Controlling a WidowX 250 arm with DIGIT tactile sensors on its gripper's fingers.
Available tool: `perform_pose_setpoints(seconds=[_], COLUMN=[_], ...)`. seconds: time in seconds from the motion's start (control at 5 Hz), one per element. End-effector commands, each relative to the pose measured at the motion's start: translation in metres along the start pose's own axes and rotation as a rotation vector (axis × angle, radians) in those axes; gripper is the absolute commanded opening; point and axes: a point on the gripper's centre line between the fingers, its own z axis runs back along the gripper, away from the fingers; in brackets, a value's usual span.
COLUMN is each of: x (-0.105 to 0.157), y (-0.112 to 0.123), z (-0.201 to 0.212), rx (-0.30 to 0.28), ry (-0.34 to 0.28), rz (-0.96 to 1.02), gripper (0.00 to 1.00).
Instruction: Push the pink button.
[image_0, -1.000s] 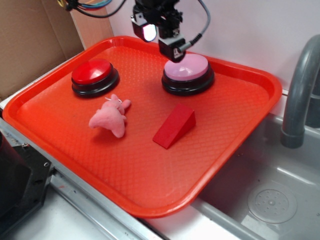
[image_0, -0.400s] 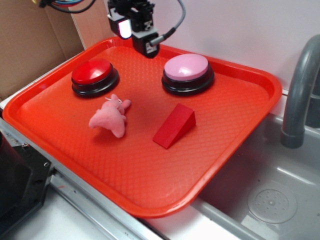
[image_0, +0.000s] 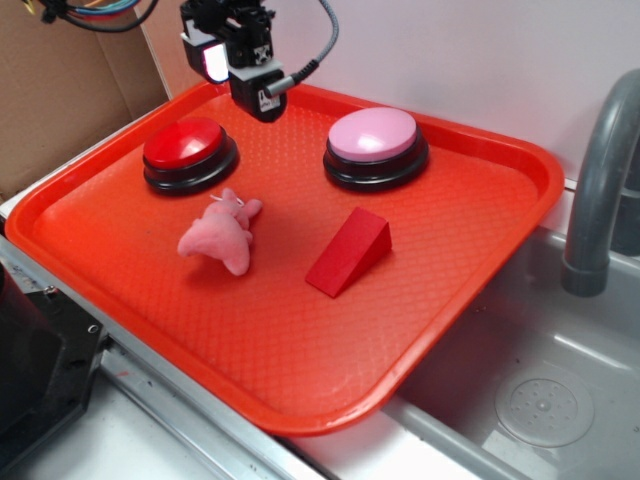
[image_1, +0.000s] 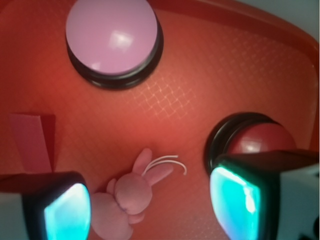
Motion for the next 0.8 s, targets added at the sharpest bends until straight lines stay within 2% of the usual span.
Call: perform_pose_setpoints(seconds=[0.0, 0.6], x=[-0.006, -0.027], y=[0.003, 0.002], z=[0.029, 0.041], rx=[0.018, 0.018], ry=[-0.063, -0.063], rz=[0.013, 0.007], gripper=[1.0, 1.0])
